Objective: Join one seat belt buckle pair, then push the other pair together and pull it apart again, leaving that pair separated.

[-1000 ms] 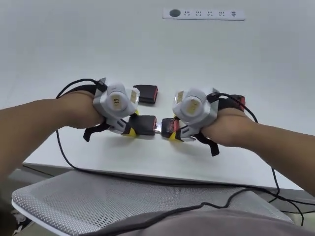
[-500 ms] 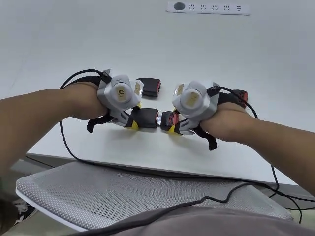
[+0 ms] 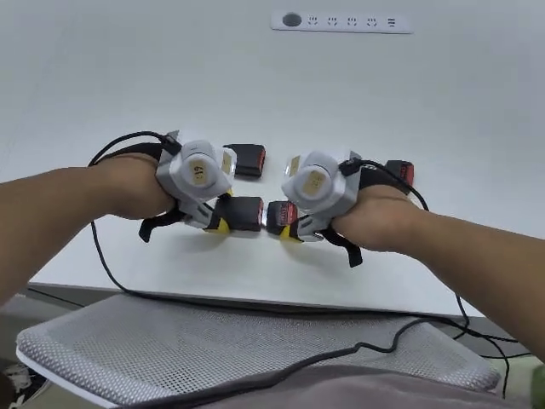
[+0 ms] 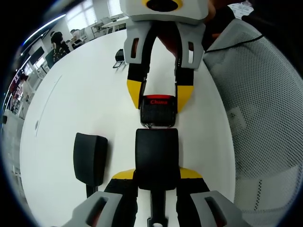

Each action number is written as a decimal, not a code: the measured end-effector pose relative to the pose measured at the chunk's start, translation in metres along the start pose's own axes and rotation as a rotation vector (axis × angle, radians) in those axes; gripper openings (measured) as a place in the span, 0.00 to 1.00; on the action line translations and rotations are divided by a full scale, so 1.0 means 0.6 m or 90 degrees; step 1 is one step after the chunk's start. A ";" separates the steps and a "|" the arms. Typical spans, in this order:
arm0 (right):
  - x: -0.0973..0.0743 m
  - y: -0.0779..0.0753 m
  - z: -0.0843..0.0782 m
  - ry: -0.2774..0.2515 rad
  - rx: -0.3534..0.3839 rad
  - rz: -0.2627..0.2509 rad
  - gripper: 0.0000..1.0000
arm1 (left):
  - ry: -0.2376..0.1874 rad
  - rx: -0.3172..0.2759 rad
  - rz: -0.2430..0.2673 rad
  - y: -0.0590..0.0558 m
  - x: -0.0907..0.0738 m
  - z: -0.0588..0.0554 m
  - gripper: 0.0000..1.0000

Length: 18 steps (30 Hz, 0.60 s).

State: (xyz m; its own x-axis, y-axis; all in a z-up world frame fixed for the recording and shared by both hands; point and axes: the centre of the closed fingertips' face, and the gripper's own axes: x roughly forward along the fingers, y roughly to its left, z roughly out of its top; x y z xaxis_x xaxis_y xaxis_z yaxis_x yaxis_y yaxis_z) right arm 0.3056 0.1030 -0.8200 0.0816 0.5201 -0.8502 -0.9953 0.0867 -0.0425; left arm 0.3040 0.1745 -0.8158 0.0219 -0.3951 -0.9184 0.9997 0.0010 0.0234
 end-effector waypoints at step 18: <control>-0.005 0.000 -0.001 -0.038 0.019 0.000 0.32 | 0.008 -0.004 -0.005 -0.001 -0.002 0.010 0.31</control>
State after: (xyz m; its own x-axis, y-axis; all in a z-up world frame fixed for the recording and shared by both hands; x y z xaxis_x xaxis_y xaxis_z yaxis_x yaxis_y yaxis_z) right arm 0.3053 0.1011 -0.8176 0.0858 0.5697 -0.8174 -0.9934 0.1121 -0.0262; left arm 0.3030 0.1696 -0.8122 0.0148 -0.3838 -0.9233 0.9999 0.0040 0.0143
